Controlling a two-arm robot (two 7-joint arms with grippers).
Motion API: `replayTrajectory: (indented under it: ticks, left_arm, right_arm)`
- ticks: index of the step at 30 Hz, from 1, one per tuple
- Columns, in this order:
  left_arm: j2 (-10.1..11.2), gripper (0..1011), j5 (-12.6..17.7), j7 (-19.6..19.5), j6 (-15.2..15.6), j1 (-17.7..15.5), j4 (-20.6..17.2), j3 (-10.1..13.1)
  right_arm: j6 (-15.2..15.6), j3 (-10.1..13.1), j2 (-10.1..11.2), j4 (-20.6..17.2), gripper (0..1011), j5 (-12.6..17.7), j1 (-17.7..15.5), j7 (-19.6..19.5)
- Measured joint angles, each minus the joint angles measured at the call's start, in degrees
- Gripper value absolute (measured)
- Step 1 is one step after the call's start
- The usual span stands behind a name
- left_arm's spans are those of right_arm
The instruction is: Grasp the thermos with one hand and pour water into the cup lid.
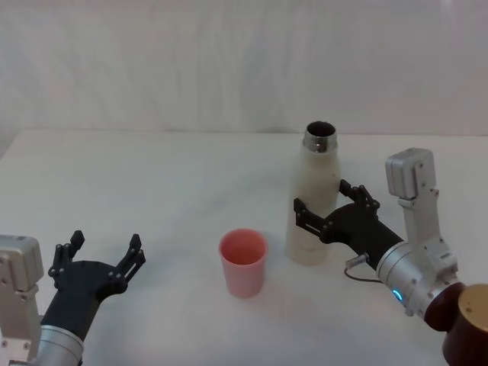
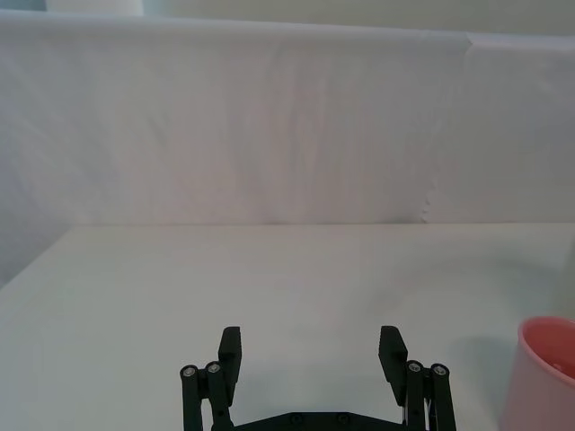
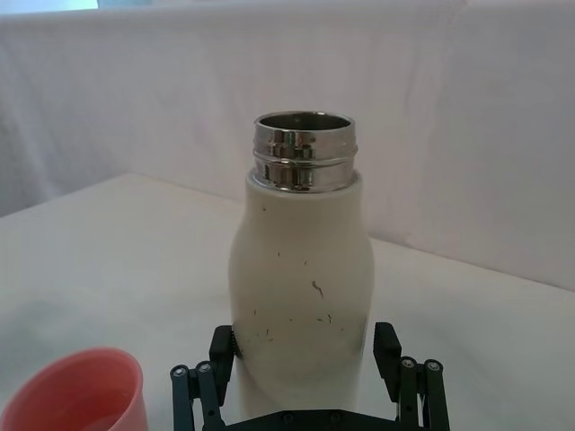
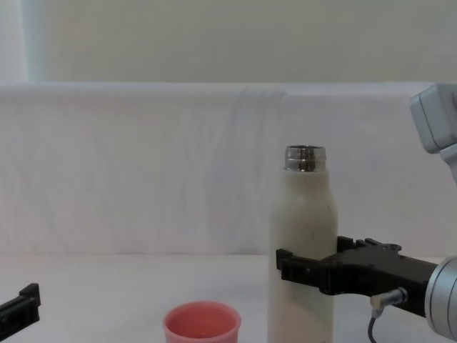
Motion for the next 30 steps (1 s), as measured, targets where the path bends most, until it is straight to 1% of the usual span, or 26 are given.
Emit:
replayTrajectory:
  ticks: [17, 30]
  left_arm:
    - [0.0, 1001, 0.0, 0.0, 0.0, 0.0, 0.0, 0.0]
    - [0.0, 1001, 0.0, 0.0, 0.0, 0.0, 0.0, 0.0]
  right_arm:
    - [-0.2, -0.3, -1.0, 1.8, 1000, 0.2, 1.5, -0.1]
    - [-0.4, -0.4, -1.5, 2.1, 1000, 0.3, 1.8, -0.5]
